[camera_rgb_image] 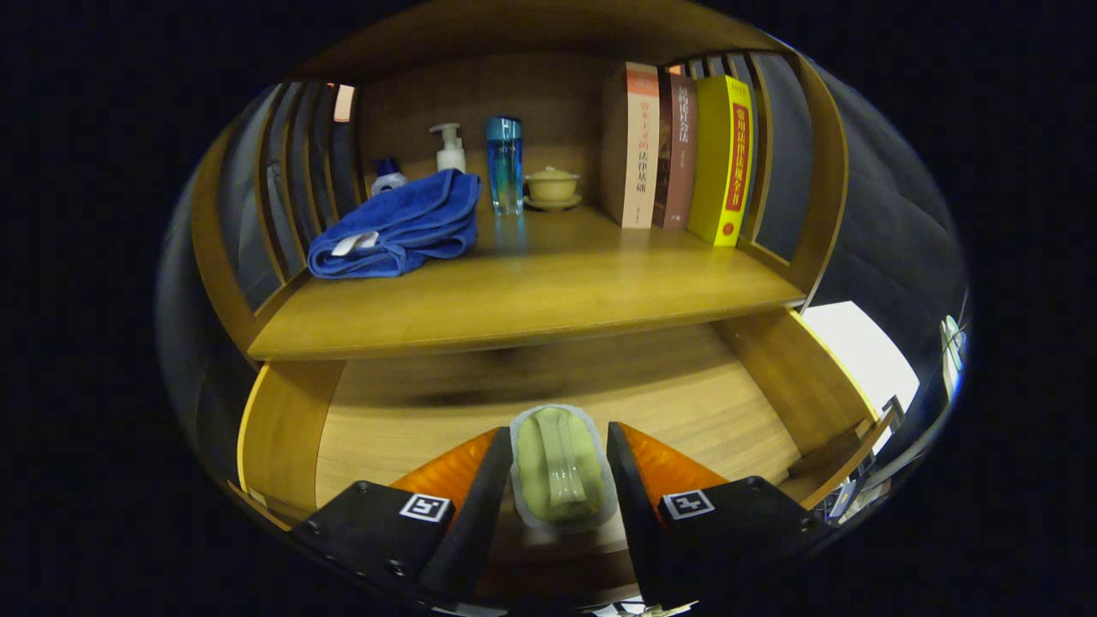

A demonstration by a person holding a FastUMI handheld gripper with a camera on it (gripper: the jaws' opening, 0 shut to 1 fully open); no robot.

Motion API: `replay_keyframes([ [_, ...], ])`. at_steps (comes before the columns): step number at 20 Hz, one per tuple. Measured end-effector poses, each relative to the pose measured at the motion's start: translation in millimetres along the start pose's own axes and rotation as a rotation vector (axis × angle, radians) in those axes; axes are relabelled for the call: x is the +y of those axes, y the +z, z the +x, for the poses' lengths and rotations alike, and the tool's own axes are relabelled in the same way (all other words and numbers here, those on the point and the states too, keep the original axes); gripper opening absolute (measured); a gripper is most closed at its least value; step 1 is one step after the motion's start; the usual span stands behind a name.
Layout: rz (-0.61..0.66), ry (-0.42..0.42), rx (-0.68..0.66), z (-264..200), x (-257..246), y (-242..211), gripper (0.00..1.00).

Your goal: Pull open the drawer, take out the items inside it, and place them on the countertop above the cabinet.

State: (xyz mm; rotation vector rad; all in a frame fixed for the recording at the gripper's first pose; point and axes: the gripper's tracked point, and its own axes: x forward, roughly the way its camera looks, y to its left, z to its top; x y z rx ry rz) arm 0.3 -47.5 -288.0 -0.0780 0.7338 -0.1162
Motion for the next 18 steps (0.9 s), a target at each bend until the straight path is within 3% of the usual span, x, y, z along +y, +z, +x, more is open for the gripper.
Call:
replay_keyframes([
  [3,-0.010,-0.008,0.048,12,-5,-16,0.69],
  [6,0.013,-0.020,0.108,19,-9,-32,0.44],
  [10,0.024,0.007,0.141,25,-3,-40,0.39],
  [14,0.039,0.025,0.132,18,2,-34,0.26],
  [18,0.029,0.034,0.082,0,3,-11,0.26],
])
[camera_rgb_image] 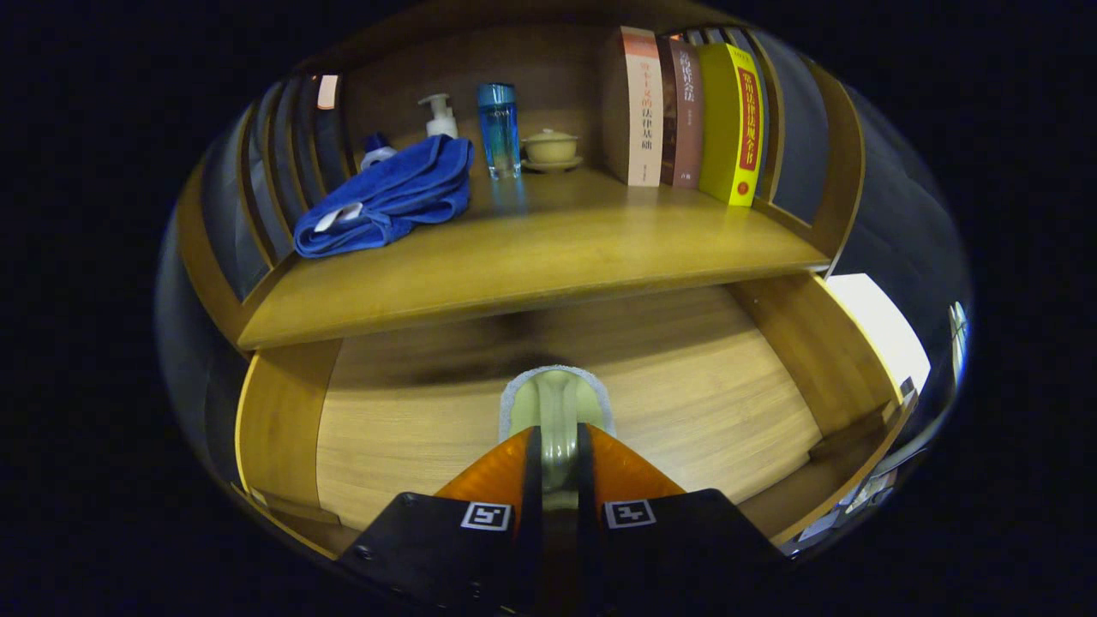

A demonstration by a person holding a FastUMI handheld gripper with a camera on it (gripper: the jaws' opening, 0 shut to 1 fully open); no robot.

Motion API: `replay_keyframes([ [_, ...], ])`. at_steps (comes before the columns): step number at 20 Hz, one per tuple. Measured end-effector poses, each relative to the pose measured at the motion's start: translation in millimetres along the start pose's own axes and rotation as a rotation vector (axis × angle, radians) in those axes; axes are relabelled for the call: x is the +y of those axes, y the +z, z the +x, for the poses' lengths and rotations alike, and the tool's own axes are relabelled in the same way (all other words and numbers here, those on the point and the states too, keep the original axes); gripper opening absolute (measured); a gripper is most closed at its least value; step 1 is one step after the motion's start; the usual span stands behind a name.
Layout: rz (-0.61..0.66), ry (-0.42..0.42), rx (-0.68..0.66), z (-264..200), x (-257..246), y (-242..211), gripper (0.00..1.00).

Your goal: Pull open the drawer, take out the items inside it, and place them on the countertop above the cabinet.

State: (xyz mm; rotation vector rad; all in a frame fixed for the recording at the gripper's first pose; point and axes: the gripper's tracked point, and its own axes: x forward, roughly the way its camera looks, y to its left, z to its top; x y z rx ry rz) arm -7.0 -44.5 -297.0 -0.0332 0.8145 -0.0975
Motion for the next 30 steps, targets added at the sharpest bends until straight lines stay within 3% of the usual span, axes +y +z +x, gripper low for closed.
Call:
replay_keyframes([
  [8,-0.019,0.039,-0.064,-48,8,44,0.26],
  [17,-0.046,0.047,-0.106,-70,12,100,0.26],
  [30,-0.061,0.044,-0.135,-31,37,157,0.26],
])
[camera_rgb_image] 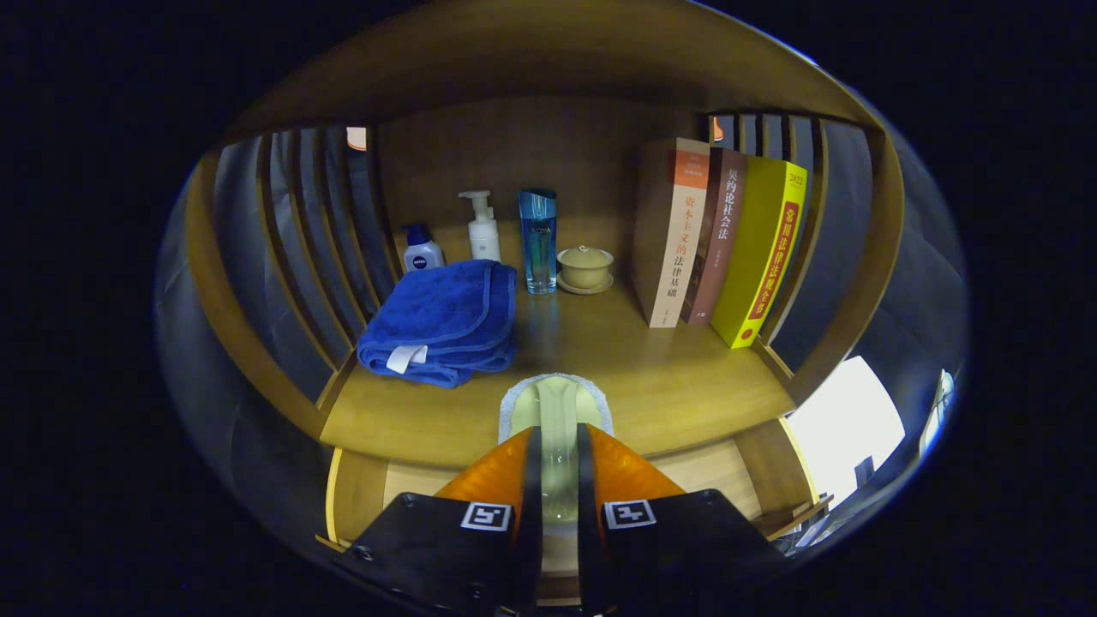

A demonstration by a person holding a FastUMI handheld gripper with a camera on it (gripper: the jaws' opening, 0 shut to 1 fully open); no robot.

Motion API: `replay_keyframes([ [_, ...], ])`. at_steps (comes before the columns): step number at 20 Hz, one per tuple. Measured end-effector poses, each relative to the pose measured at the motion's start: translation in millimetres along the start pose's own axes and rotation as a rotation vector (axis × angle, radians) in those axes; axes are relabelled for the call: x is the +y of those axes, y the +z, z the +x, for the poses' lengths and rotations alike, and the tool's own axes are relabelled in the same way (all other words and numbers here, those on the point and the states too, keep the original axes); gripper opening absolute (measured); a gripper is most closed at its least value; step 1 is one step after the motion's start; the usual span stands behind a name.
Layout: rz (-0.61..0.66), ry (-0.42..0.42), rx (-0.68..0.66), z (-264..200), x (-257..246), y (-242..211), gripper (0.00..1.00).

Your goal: Pull open the drawer, take out the items inside it, and place them on the countertop above the cabinet.

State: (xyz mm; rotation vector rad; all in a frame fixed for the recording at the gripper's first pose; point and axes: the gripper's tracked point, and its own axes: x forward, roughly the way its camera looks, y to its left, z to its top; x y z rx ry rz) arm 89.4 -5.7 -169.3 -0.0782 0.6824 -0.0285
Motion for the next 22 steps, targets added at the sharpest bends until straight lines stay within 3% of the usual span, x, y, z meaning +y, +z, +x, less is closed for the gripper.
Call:
replay_keyframes([
  [10,-0.013,-0.030,-0.006,74,-2,20,0.26],
  [17,-0.031,-0.050,-0.002,91,-7,14,0.26],
  [20,-0.033,-0.054,-0.029,88,-7,18,0.30],
  [22,-0.039,-0.067,-0.061,83,-11,25,0.47],
])
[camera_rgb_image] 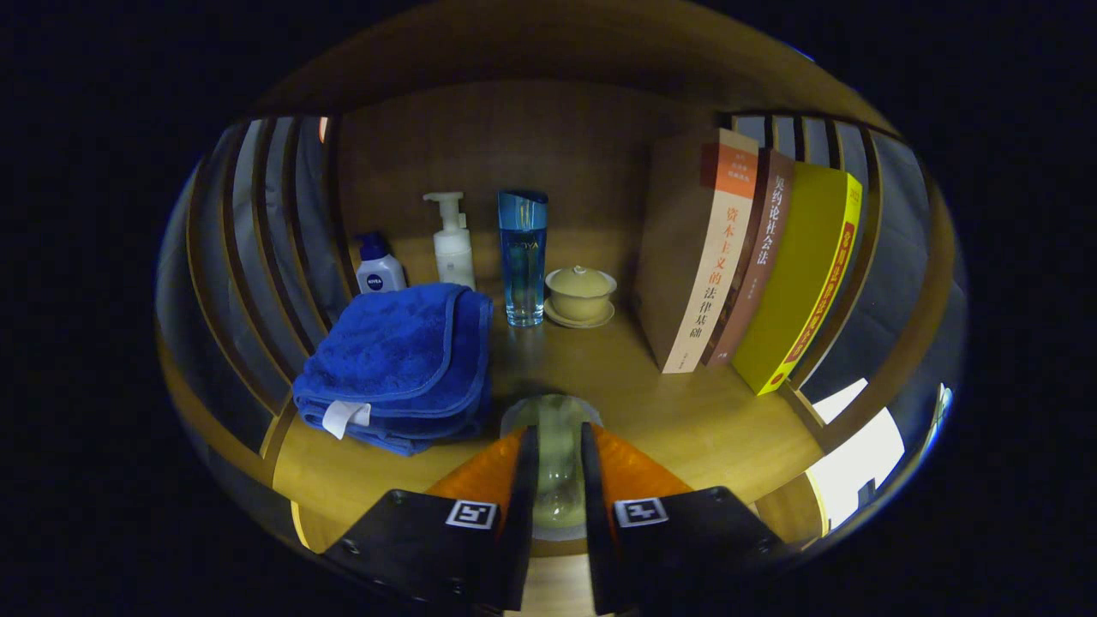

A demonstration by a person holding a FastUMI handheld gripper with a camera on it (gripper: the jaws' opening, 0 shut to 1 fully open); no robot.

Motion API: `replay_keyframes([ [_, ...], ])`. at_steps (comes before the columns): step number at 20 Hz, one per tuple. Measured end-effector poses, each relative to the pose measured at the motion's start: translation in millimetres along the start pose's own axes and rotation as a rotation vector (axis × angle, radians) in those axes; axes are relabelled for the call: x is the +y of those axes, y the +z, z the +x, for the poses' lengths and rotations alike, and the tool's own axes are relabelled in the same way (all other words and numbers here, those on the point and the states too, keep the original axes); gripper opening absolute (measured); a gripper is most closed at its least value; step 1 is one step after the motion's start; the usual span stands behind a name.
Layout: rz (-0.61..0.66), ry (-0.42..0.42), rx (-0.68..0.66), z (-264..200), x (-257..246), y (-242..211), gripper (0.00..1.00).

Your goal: Pull open the drawer, take out the items inside it, and place them on the countertop above the cabinet.

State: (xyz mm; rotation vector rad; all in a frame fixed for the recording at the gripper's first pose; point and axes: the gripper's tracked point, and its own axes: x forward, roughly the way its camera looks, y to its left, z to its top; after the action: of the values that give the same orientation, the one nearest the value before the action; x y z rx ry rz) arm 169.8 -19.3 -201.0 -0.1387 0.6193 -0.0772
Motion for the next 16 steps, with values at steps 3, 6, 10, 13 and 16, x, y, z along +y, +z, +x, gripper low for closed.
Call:
replay_keyframes([
  [3,0.004,-0.014,-0.069,-18,-3,10,0.74],
  [6,-0.029,-0.022,-0.130,-43,-2,11,0.88],
  [10,-0.033,-0.035,-0.216,-81,-4,13,0.97],
  [13,-0.002,-0.013,-0.263,-114,-4,12,0.99],
  [16,0.016,-0.004,-0.303,-147,-9,5,0.99],
])
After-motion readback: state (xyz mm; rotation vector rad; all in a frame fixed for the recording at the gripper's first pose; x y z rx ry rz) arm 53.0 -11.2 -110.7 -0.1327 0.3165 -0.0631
